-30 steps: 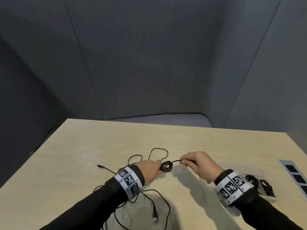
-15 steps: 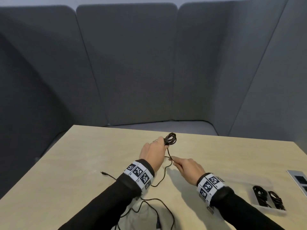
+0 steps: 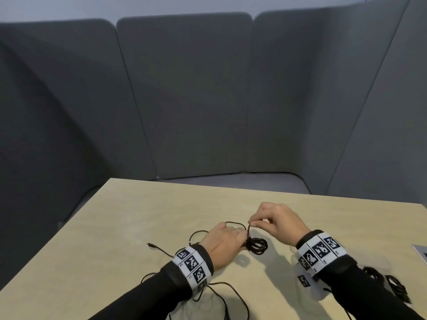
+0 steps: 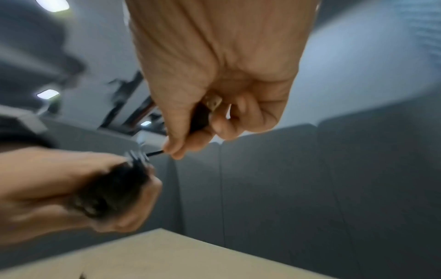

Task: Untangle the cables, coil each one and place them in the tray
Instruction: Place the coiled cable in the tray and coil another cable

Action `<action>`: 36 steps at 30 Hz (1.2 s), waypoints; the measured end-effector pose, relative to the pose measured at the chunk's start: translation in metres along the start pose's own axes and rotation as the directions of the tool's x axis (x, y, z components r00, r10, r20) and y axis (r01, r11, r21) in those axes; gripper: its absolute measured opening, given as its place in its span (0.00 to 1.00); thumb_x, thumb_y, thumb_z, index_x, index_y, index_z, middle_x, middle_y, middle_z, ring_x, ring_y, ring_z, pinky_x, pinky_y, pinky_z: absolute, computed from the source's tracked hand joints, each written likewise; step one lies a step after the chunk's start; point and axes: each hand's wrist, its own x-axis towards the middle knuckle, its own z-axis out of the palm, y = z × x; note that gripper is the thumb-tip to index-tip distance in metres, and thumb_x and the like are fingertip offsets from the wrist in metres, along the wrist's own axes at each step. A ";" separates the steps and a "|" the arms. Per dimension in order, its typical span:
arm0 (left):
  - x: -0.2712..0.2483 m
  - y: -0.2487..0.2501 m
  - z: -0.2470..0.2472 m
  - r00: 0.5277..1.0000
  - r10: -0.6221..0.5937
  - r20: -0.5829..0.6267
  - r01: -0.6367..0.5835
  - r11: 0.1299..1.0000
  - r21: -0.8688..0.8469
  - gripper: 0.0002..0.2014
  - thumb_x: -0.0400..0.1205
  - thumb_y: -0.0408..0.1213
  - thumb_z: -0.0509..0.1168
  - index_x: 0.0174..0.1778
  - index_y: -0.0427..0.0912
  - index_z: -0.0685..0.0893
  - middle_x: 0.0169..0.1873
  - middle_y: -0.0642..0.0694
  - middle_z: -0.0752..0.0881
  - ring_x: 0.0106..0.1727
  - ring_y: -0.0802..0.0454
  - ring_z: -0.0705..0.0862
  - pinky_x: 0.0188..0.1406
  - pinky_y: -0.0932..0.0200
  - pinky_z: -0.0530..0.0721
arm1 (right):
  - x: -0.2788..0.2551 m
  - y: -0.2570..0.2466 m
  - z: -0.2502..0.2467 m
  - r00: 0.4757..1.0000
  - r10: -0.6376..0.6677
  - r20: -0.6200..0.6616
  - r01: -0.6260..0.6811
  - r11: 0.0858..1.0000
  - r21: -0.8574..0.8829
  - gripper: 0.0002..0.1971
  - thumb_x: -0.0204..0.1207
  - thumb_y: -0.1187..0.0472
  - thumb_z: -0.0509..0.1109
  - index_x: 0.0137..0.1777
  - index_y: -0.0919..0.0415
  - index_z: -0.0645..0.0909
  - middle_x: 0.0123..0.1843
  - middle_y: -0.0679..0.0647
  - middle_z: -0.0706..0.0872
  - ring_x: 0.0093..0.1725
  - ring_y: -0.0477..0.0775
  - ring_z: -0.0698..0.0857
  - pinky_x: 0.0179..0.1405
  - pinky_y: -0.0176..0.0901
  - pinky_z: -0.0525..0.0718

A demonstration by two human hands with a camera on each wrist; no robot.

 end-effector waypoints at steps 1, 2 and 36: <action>-0.001 -0.001 -0.001 0.999 -0.042 -0.021 0.041 0.998 -0.041 0.14 0.82 0.46 0.50 0.41 0.45 0.78 0.32 0.51 0.85 0.30 0.51 0.84 0.34 0.60 0.73 | 0.000 0.007 0.005 1.000 0.013 -0.017 -0.011 0.996 0.083 0.05 0.75 0.49 0.71 0.47 0.44 0.88 0.39 0.37 0.83 0.38 0.38 0.81 0.42 0.43 0.81; 0.000 -0.004 0.002 0.996 -0.081 -0.037 0.079 0.995 -0.063 0.14 0.82 0.48 0.51 0.40 0.47 0.78 0.30 0.52 0.84 0.29 0.54 0.83 0.32 0.61 0.72 | -0.003 0.011 0.011 0.999 0.016 -0.034 -0.010 0.989 0.150 0.05 0.75 0.52 0.72 0.46 0.47 0.89 0.39 0.38 0.85 0.39 0.39 0.83 0.43 0.41 0.81; -0.010 0.040 0.047 0.944 -0.034 0.327 0.055 0.997 -0.055 0.12 0.86 0.38 0.50 0.62 0.40 0.71 0.57 0.42 0.84 0.56 0.41 0.83 0.55 0.51 0.68 | -0.093 0.006 0.085 0.967 0.027 -0.252 0.035 0.971 0.238 0.09 0.74 0.55 0.70 0.47 0.57 0.89 0.50 0.51 0.86 0.47 0.43 0.84 0.49 0.33 0.83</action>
